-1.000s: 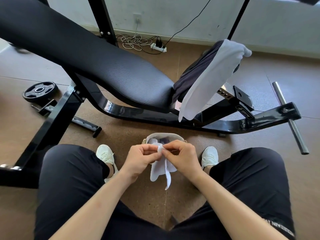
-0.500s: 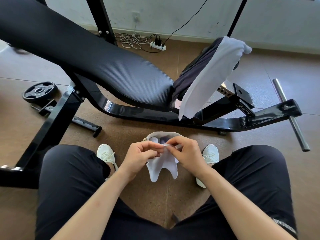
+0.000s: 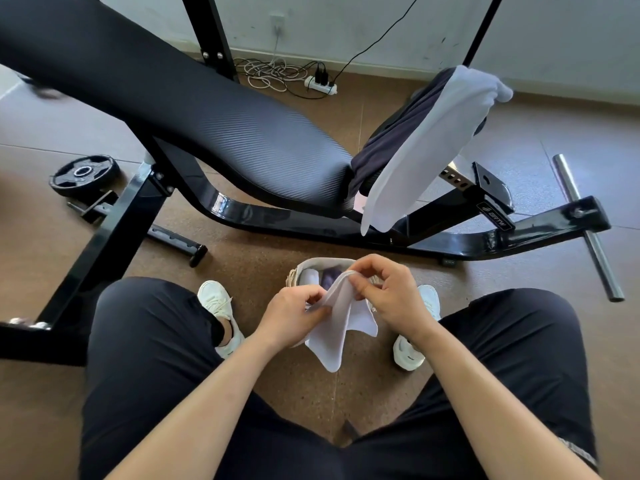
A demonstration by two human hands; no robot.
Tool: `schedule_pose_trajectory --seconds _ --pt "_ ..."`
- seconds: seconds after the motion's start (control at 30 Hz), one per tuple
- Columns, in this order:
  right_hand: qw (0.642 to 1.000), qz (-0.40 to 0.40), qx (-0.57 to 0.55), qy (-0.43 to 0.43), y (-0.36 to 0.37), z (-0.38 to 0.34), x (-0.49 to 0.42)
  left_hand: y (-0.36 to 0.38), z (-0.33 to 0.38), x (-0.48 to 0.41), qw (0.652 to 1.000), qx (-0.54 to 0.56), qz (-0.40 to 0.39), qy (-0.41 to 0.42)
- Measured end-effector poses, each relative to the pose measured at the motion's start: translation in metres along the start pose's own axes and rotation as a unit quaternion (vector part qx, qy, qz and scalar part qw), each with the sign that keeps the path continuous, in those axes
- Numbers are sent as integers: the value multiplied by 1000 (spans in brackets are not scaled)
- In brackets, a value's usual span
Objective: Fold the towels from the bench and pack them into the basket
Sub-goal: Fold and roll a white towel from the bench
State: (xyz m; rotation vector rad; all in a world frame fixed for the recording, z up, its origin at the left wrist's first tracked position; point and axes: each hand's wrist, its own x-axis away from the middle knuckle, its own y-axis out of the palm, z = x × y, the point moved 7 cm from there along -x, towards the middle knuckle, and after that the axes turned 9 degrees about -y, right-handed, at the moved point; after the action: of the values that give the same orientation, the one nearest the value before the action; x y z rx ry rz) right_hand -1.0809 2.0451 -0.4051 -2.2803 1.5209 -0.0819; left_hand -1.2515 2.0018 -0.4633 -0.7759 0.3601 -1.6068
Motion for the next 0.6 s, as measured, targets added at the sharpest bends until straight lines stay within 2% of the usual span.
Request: schedule_pose_trajectory --seconds 0.27,0.4,0.5,0.6 --pt "973 216 -71 26 -56 3 -1 11 -22 0 992 -112 -39 -47" --pt "954 287 -77 32 -81 3 -1 9 -31 -1 991 -111 -42 -57" --pt "940 330 -64 52 -99 13 -1 -8 -34 -3 996 -67 9 -61" --pt "936 335 -56 95 -110 31 0 -41 -28 0 985 86 127 -79"
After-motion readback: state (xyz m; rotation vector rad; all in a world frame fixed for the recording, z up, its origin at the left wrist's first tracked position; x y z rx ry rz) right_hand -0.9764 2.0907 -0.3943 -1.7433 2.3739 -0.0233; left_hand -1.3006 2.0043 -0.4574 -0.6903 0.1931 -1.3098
